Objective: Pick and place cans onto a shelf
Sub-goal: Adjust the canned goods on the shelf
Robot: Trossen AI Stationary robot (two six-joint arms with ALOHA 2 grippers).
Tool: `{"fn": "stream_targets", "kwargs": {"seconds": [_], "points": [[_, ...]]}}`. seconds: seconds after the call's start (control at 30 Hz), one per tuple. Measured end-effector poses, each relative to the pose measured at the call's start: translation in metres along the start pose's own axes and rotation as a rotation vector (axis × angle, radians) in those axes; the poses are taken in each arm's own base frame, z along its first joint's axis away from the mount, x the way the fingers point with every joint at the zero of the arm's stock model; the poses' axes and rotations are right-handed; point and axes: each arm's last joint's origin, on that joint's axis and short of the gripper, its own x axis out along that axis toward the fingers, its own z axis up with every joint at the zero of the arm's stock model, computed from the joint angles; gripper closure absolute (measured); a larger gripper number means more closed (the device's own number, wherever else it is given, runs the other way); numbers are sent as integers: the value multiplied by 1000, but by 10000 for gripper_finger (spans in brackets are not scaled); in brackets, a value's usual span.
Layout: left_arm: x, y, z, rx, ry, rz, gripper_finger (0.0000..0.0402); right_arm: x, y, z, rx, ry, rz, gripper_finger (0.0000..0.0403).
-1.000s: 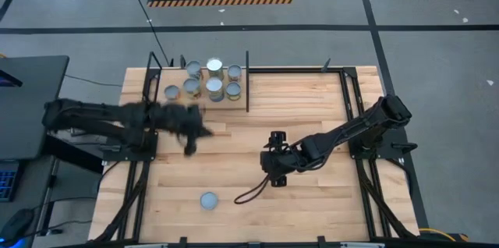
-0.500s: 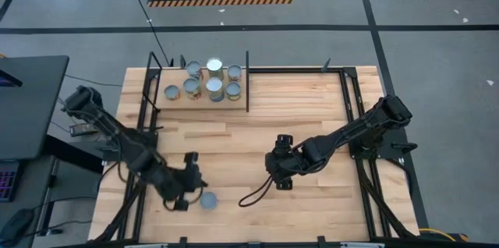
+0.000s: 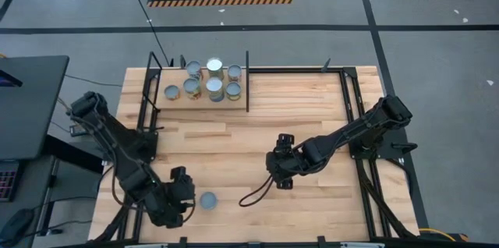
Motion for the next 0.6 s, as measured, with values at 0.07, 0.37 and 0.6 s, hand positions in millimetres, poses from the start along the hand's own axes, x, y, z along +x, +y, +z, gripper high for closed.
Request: {"fn": "stream_targets", "kwargs": {"seconds": [0.07,0.37,0.6], "points": [[7,6,-7,-10,-2,36,211,0,0,0,0,0,-2,29],[49,25,-22,15,-80,-29,29,0,0,0,-13,2,-3,29],[76,24,-27,180,-73,-22,5,0,-1,1,0,-4,-4,29]]}}
